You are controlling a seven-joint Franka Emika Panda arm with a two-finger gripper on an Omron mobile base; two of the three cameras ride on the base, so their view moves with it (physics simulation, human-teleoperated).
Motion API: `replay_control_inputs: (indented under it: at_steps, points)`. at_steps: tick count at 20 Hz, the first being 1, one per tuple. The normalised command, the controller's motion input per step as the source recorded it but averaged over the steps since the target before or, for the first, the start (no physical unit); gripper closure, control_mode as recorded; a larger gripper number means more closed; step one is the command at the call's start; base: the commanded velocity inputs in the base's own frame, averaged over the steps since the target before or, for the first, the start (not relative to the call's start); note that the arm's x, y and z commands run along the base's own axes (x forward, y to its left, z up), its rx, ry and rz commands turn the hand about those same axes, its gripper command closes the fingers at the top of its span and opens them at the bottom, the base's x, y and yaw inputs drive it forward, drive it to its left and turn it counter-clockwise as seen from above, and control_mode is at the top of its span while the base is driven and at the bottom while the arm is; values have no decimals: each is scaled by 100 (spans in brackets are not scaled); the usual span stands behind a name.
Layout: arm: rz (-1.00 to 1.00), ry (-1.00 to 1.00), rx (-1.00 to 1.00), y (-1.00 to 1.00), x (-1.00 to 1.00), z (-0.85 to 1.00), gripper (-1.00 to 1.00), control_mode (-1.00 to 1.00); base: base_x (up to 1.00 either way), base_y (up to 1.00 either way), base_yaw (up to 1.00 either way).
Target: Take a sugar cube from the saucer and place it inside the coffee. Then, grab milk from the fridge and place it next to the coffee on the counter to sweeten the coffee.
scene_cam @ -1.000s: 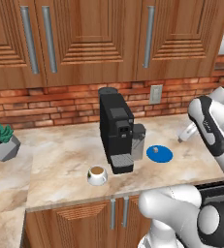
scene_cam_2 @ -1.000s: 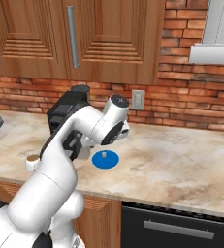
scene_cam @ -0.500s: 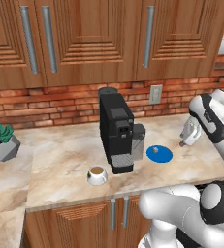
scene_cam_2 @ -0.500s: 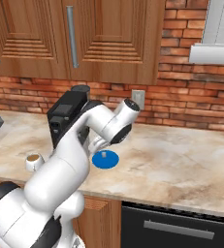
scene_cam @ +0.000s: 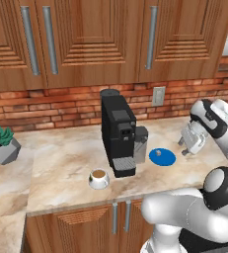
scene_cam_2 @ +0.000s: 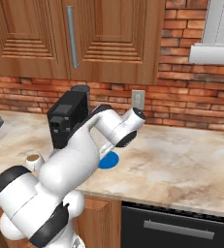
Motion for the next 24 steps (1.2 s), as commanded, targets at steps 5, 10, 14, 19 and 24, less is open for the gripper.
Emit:
replay_control_inputs:
  at_steps: [5, 10, 14, 19, 24]
  points:
    - [0, -5, 13, 0, 27, -31, -100, -100, 0, 0, 0]
    - [0, -6, 16, 0, 41, -28, -100, -100, 0, 0, 0]
    - [0, -5, 14, 0, 35, -28, -100, -100, 0, 0, 0]
    - [0, -1, 10, 8, 30, -25, -100, -100, 0, 0, 0]
    - [0, 0, 1, 16, 35, -15, -100, -100, 0, 0, 0]
